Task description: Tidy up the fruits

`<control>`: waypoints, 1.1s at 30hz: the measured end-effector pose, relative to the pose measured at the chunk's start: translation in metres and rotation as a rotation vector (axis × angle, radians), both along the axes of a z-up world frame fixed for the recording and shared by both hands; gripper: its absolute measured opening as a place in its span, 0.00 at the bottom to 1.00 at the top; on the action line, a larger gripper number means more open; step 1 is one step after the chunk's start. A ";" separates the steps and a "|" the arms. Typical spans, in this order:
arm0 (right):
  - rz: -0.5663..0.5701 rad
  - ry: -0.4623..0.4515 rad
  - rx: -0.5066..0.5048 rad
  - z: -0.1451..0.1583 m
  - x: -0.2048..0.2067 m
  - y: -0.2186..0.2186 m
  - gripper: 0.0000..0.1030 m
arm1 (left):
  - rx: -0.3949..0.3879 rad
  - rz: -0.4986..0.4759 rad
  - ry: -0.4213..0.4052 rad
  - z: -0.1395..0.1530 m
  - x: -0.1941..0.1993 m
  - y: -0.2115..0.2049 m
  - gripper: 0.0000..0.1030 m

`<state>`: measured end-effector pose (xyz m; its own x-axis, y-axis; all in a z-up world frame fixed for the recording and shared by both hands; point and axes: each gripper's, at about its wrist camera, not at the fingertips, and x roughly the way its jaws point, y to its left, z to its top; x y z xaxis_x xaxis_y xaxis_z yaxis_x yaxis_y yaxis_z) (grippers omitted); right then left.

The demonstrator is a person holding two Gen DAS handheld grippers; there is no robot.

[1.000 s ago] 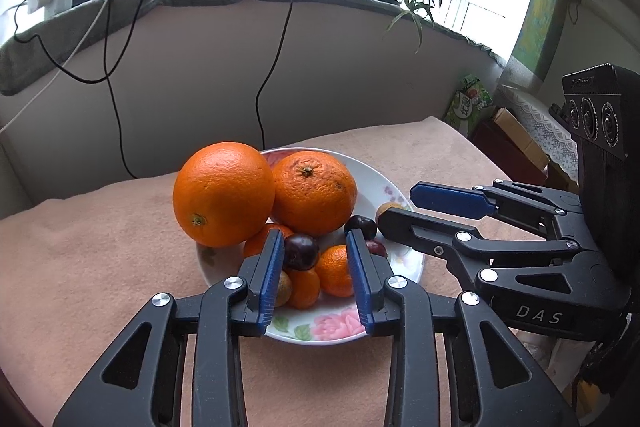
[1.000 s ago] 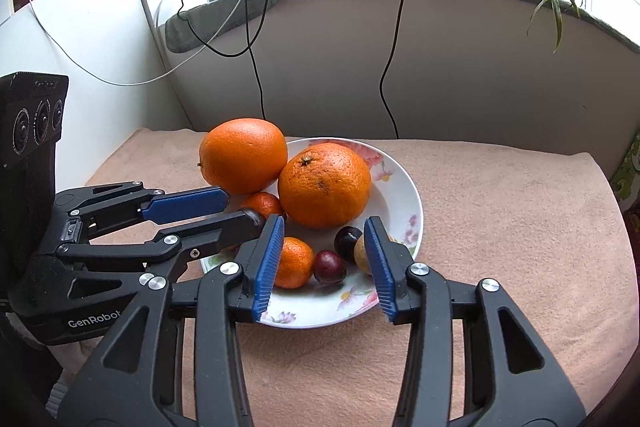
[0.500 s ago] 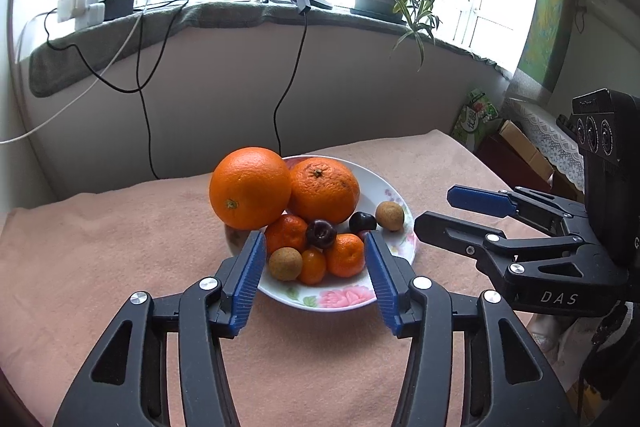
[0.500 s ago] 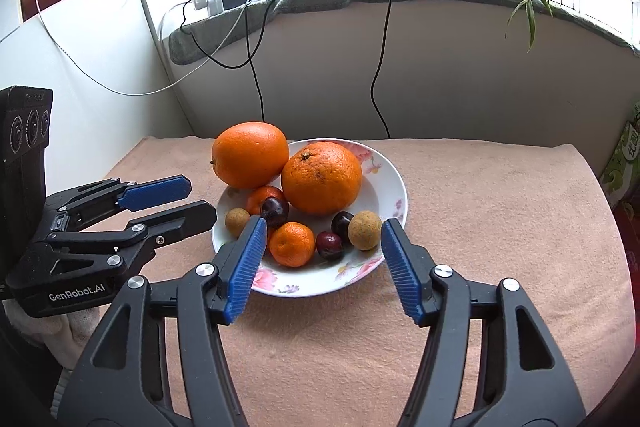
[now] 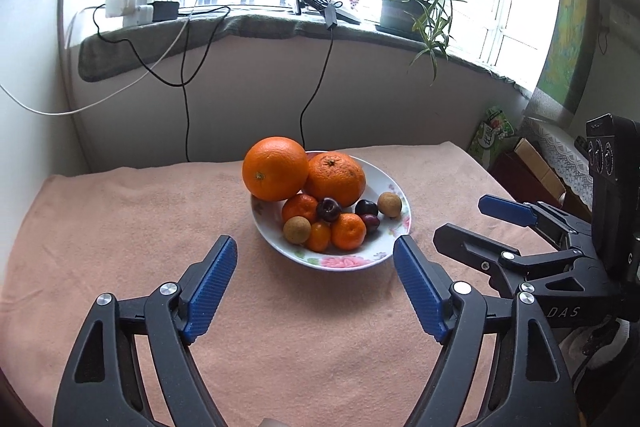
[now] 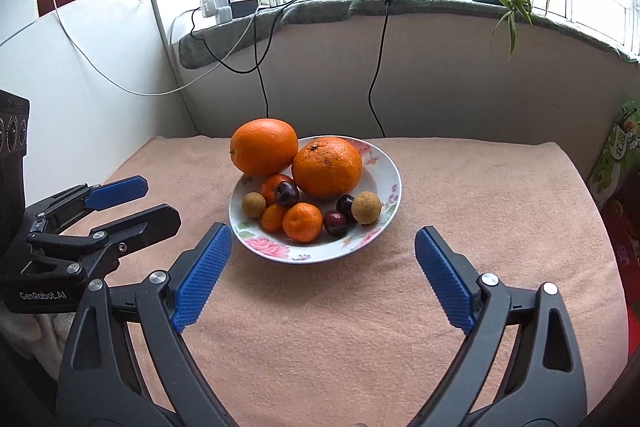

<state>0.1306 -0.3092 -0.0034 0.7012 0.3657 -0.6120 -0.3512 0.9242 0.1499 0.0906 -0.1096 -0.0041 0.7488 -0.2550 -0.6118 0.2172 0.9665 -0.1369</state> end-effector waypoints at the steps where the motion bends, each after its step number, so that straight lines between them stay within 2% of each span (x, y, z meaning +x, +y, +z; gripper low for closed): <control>1: -0.004 0.000 0.003 0.000 -0.001 -0.001 0.97 | 0.005 0.009 -0.002 0.000 -0.003 0.000 0.78; 12: -0.032 0.017 0.021 -0.003 -0.005 -0.003 0.98 | 0.005 0.037 -0.006 0.002 -0.015 -0.001 0.78; 33: -0.051 0.033 0.019 -0.007 -0.006 -0.005 0.98 | 0.004 0.022 -0.022 0.001 -0.020 -0.005 0.79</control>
<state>0.1241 -0.3146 -0.0101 0.6991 0.3419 -0.6280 -0.2983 0.9376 0.1784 0.0711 -0.1146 -0.0027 0.7678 -0.2356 -0.5958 0.1986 0.9716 -0.1283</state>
